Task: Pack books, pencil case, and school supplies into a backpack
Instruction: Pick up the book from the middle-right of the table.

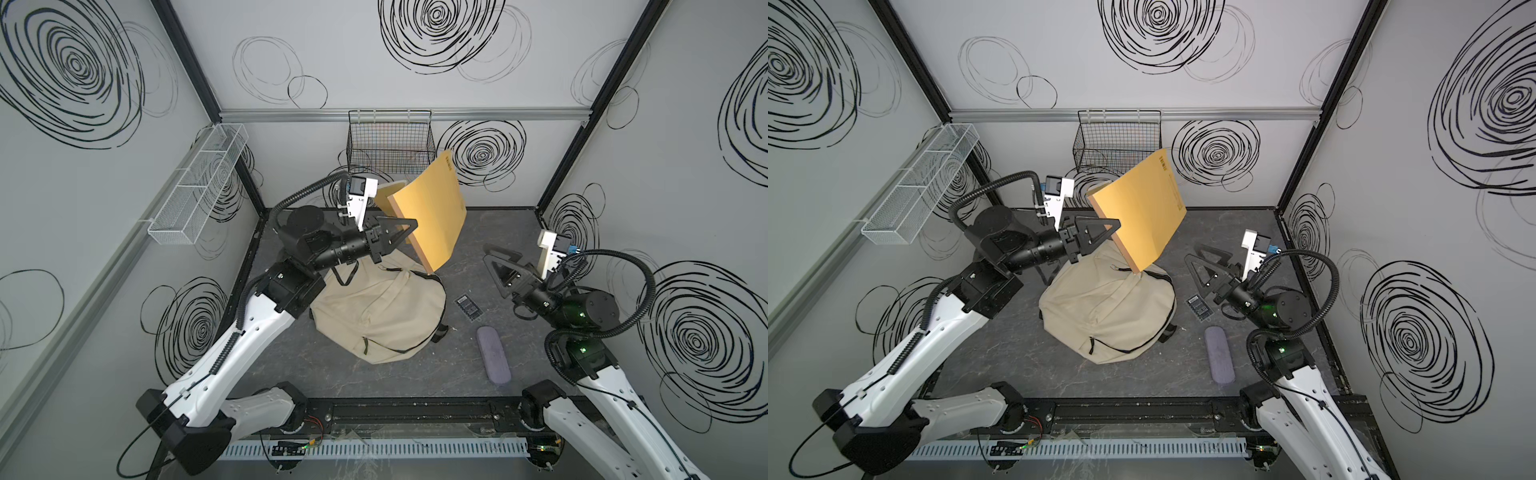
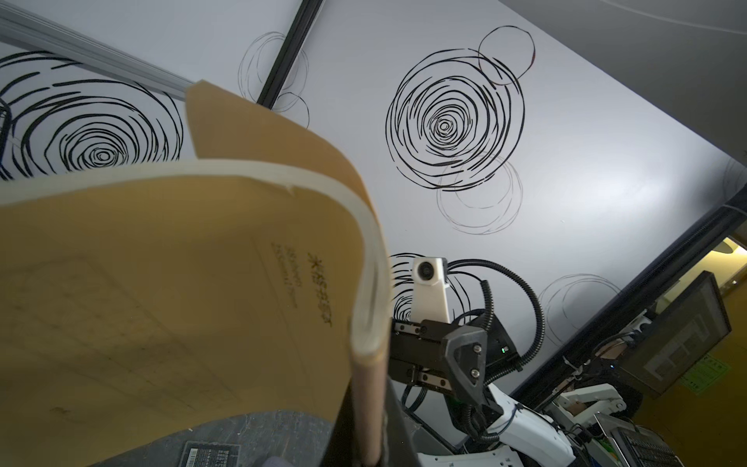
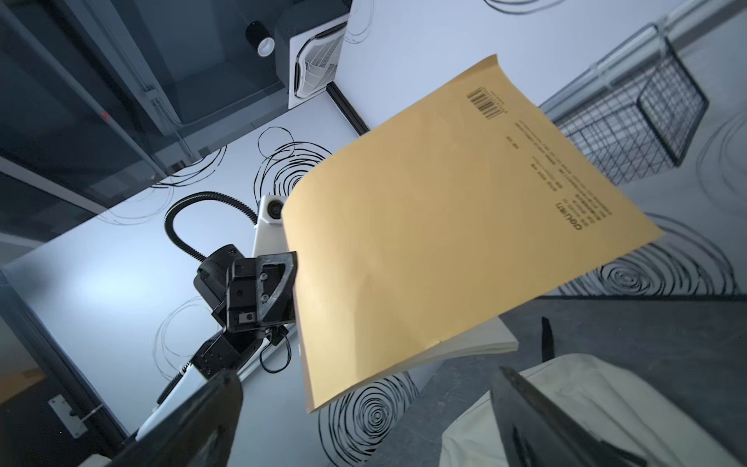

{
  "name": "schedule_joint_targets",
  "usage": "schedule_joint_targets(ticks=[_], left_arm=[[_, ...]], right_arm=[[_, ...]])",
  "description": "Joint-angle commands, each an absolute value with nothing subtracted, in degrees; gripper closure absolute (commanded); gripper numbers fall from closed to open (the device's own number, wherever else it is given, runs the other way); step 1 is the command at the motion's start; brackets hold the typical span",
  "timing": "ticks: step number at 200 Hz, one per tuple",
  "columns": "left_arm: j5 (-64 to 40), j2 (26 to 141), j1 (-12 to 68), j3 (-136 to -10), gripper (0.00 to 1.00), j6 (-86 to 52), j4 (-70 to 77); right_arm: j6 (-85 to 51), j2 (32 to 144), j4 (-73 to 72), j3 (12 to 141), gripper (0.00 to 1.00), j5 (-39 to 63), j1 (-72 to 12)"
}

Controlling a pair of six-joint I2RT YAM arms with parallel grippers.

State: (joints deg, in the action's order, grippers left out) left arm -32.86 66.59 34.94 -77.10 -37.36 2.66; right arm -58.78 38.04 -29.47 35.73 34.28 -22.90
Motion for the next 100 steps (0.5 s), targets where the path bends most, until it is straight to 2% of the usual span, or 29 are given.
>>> schedule_joint_targets(ticks=[1, 23, 57, 100], left_arm=[[-25.27, 67.7, 35.24, -79.05, 1.0, -37.36, 8.78], [-22.23, 66.8, 35.85, -77.19, 1.0, -37.12, 10.12], [-20.12, 65.49, 36.68, -74.09, 1.0, -37.46, 12.72], [-22.97, 64.74, 37.57, -70.99, 1.0, -42.08, 16.86]], right_arm=[[-71.81, 40.29, -38.09, 36.06, 0.0, 28.64, -27.93], [-75.3, 43.24, -39.32, 37.19, 0.0, 29.03, -32.92], [-80.52, 44.82, -46.38, 35.1, 0.0, 21.85, -39.22], [-79.24, 49.02, -48.63, 37.36, 0.0, 16.9, -40.94]])
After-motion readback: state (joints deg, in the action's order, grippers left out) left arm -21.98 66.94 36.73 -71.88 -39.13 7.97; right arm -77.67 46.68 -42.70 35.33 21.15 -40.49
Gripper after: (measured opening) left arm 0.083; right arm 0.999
